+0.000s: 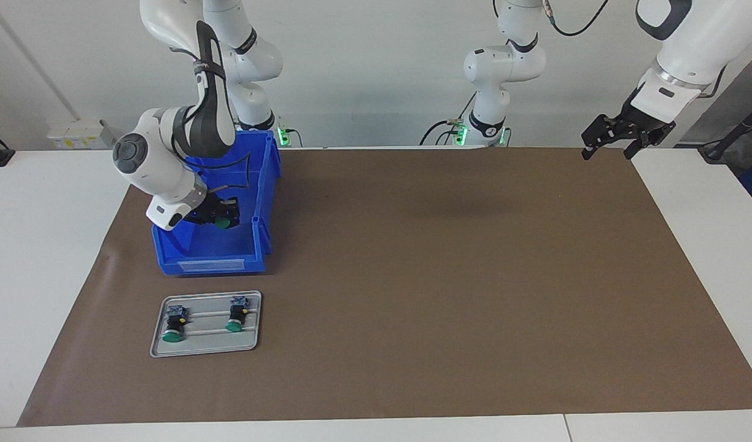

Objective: Place and press button with both arms

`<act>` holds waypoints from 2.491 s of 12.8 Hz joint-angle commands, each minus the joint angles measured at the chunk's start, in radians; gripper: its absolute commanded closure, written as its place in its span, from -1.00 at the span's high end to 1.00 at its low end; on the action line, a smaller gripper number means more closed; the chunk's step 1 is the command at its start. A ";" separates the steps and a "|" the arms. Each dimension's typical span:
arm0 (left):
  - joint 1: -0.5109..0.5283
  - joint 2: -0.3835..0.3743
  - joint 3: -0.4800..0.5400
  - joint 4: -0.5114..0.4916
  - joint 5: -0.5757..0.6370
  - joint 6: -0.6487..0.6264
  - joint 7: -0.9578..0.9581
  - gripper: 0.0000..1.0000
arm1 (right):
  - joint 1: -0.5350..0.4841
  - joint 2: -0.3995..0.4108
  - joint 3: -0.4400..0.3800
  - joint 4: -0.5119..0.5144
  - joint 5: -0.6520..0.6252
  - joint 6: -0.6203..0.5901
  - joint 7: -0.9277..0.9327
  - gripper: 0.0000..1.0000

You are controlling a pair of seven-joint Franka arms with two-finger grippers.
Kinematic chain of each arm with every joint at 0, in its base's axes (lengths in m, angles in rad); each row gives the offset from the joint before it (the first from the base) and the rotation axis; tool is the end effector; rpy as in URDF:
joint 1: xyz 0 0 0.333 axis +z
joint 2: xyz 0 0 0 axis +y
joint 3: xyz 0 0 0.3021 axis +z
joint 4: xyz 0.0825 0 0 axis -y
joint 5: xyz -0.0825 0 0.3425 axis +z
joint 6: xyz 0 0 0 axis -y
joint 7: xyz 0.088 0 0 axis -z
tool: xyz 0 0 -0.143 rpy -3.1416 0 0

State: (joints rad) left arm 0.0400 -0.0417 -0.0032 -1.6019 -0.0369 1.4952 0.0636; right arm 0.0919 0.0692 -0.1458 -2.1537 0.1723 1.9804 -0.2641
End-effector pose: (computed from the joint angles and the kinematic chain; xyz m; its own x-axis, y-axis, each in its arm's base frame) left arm 0.4898 0.0125 0.5761 0.9976 -0.0296 -0.0624 -0.0271 -0.9988 0.0408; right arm 0.4776 -0.0092 0.3278 0.9697 0.1375 -0.2020 0.1000 -0.9775 -0.1856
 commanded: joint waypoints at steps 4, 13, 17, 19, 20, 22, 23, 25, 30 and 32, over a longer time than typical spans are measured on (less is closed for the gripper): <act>0.008 -0.027 -0.006 -0.032 0.017 0.016 0.005 1.00 | -0.014 -0.074 0.009 -0.120 -0.007 0.098 -0.007 0.83; 0.008 -0.027 -0.006 -0.032 0.017 0.017 0.005 1.00 | -0.004 -0.155 0.009 0.069 -0.144 0.021 0.210 1.00; 0.008 -0.027 -0.006 -0.032 0.017 0.016 0.005 1.00 | -0.004 -0.146 0.009 0.300 -0.162 -0.154 0.288 1.00; 0.008 -0.027 -0.006 -0.032 0.017 0.016 0.005 1.00 | -0.024 -0.114 0.011 0.475 -0.165 -0.311 0.306 1.00; 0.008 -0.027 -0.006 -0.032 0.017 0.016 0.005 1.00 | -0.027 -0.108 0.006 0.542 -0.160 -0.381 0.306 1.00; 0.008 -0.027 -0.006 -0.032 0.017 0.016 0.005 1.00 | -0.030 -0.108 0.003 0.626 -0.166 -0.481 0.316 1.00; 0.008 -0.027 -0.006 -0.032 0.017 0.016 0.005 1.00 | -0.031 -0.108 0.005 0.623 -0.169 -0.486 0.331 1.00; 0.008 -0.027 -0.006 -0.032 0.017 0.016 0.005 1.00 | -0.021 -0.120 0.006 0.591 -0.188 -0.499 0.339 1.00; 0.008 -0.027 -0.006 -0.032 0.017 0.016 0.005 1.00 | -0.011 -0.118 0.019 0.594 -0.234 -0.494 0.312 1.00; 0.008 -0.027 -0.006 -0.032 0.017 0.016 0.005 1.00 | -0.012 -0.123 0.022 0.584 -0.234 -0.474 0.312 1.00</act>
State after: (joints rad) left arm 0.0400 -0.0417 -0.0033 -1.6019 -0.0369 1.4952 0.0636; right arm 0.0851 -0.0539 -0.1335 -1.5735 -0.0369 1.4980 0.0536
